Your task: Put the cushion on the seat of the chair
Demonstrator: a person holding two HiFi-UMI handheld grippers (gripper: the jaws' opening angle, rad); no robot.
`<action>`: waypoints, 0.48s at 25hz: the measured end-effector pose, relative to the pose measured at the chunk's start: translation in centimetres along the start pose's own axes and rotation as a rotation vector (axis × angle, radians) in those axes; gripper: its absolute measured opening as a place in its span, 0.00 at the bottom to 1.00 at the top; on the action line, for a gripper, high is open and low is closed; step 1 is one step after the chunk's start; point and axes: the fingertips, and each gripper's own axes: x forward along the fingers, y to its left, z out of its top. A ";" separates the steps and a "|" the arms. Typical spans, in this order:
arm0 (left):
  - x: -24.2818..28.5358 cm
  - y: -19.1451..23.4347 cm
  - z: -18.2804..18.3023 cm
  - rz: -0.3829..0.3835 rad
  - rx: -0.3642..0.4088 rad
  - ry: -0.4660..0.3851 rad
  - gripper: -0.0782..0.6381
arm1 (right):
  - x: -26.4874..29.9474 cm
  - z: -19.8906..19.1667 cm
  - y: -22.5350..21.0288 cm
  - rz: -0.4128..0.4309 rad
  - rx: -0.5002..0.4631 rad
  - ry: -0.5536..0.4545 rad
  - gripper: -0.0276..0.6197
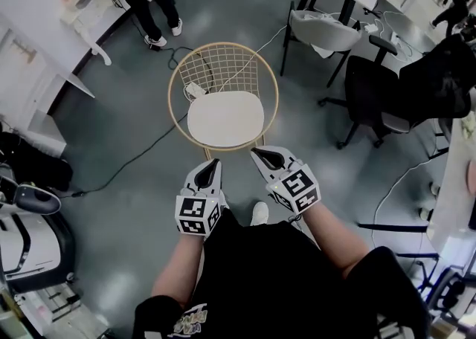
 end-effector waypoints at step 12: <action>-1.9 -2.8 -1.3 0.014 0.013 -0.007 0.13 | -2.6 -1.5 1.1 0.014 -0.008 -0.011 0.06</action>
